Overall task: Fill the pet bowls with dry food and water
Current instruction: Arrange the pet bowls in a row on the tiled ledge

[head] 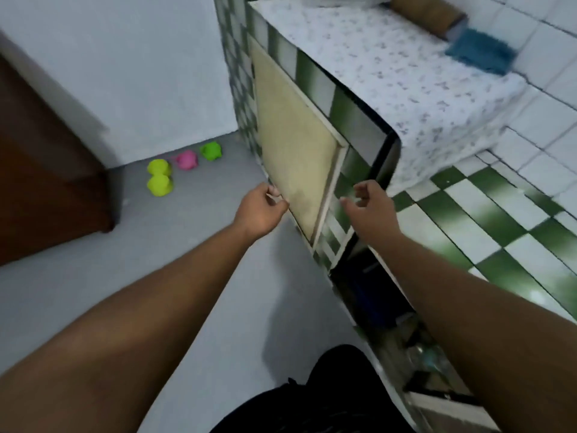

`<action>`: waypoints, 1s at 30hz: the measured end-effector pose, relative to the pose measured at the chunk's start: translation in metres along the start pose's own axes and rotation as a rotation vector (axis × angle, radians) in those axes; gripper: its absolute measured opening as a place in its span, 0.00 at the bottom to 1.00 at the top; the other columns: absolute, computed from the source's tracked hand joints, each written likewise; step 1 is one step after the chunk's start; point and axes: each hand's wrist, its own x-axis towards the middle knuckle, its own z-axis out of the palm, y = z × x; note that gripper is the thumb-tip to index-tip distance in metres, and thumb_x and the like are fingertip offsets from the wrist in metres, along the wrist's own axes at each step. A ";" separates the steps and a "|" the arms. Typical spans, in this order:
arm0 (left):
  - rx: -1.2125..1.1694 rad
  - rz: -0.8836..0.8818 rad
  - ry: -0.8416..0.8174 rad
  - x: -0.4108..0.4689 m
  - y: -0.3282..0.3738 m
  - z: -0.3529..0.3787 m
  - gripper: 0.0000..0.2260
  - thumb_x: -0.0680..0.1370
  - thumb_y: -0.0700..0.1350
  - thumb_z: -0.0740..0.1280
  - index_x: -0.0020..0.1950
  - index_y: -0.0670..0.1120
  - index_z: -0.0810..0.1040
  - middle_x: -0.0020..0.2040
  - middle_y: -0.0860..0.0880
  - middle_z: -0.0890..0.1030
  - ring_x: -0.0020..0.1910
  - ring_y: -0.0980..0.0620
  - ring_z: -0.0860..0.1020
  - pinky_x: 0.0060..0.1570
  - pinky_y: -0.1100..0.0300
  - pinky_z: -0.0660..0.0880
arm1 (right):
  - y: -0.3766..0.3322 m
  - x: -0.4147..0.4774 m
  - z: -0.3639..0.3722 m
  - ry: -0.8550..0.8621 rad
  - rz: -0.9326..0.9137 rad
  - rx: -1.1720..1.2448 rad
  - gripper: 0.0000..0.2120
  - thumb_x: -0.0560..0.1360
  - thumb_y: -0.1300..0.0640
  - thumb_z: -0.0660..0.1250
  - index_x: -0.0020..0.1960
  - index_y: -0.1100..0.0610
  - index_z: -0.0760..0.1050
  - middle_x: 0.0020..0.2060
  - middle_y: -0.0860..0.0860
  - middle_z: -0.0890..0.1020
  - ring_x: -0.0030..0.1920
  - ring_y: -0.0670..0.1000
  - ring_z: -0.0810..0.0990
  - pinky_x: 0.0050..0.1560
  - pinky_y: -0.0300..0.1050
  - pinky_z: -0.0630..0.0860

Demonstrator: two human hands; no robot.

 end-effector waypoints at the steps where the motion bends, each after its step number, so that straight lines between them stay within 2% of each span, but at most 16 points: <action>1: -0.007 -0.023 0.047 0.006 -0.013 -0.020 0.11 0.77 0.49 0.73 0.54 0.46 0.77 0.36 0.53 0.78 0.36 0.52 0.76 0.41 0.59 0.71 | -0.015 0.010 0.018 -0.038 -0.022 0.007 0.16 0.76 0.47 0.71 0.59 0.54 0.73 0.52 0.49 0.79 0.51 0.50 0.78 0.53 0.45 0.74; 5: -0.014 -0.093 0.207 0.033 -0.060 -0.085 0.11 0.77 0.49 0.74 0.54 0.46 0.77 0.36 0.52 0.77 0.37 0.50 0.76 0.43 0.57 0.73 | -0.067 0.053 0.085 -0.137 -0.141 0.008 0.15 0.75 0.48 0.71 0.58 0.53 0.73 0.52 0.48 0.78 0.48 0.49 0.78 0.51 0.45 0.76; 10: 0.017 -0.198 0.328 0.084 -0.099 -0.145 0.11 0.78 0.50 0.73 0.55 0.48 0.76 0.37 0.53 0.76 0.37 0.52 0.76 0.36 0.63 0.70 | -0.114 0.123 0.169 -0.218 -0.262 0.004 0.15 0.74 0.50 0.73 0.56 0.55 0.75 0.51 0.50 0.80 0.45 0.51 0.80 0.49 0.40 0.73; 11: 0.023 -0.215 0.351 0.097 -0.105 -0.154 0.11 0.78 0.50 0.73 0.55 0.48 0.76 0.37 0.53 0.76 0.37 0.51 0.76 0.37 0.61 0.69 | -0.123 0.141 0.184 -0.235 -0.280 0.002 0.16 0.74 0.50 0.73 0.56 0.56 0.75 0.51 0.50 0.80 0.44 0.51 0.79 0.48 0.39 0.72; 15: 0.032 -0.291 0.435 0.161 -0.118 -0.185 0.13 0.77 0.51 0.73 0.57 0.47 0.78 0.40 0.52 0.78 0.40 0.50 0.77 0.41 0.59 0.70 | -0.157 0.216 0.238 -0.334 -0.295 0.029 0.17 0.74 0.52 0.74 0.58 0.59 0.75 0.49 0.50 0.78 0.43 0.49 0.77 0.47 0.38 0.72; 18: 0.010 -0.339 0.488 0.209 -0.121 -0.203 0.14 0.78 0.50 0.73 0.58 0.46 0.78 0.37 0.53 0.77 0.37 0.51 0.77 0.41 0.59 0.71 | -0.178 0.272 0.268 -0.410 -0.285 0.054 0.17 0.74 0.54 0.74 0.58 0.60 0.75 0.49 0.51 0.77 0.44 0.50 0.76 0.48 0.40 0.73; 22: 0.003 -0.374 0.510 0.274 -0.125 -0.226 0.15 0.77 0.51 0.73 0.60 0.46 0.78 0.39 0.54 0.77 0.42 0.48 0.78 0.46 0.57 0.74 | -0.202 0.340 0.302 -0.422 -0.269 0.016 0.16 0.74 0.52 0.74 0.56 0.58 0.74 0.51 0.54 0.79 0.45 0.51 0.76 0.51 0.44 0.76; 25: 0.012 -0.379 0.504 0.327 -0.137 -0.245 0.17 0.76 0.53 0.74 0.61 0.47 0.77 0.47 0.48 0.81 0.48 0.45 0.81 0.50 0.54 0.76 | -0.212 0.385 0.332 -0.425 -0.285 -0.038 0.18 0.72 0.50 0.75 0.55 0.56 0.74 0.51 0.54 0.79 0.49 0.54 0.79 0.55 0.49 0.78; 30: 0.031 -0.353 0.441 0.423 -0.174 -0.275 0.20 0.76 0.53 0.74 0.64 0.46 0.76 0.52 0.45 0.82 0.51 0.45 0.81 0.50 0.56 0.74 | -0.231 0.454 0.386 -0.435 -0.248 -0.109 0.23 0.72 0.48 0.75 0.61 0.59 0.74 0.57 0.55 0.79 0.56 0.55 0.78 0.59 0.53 0.77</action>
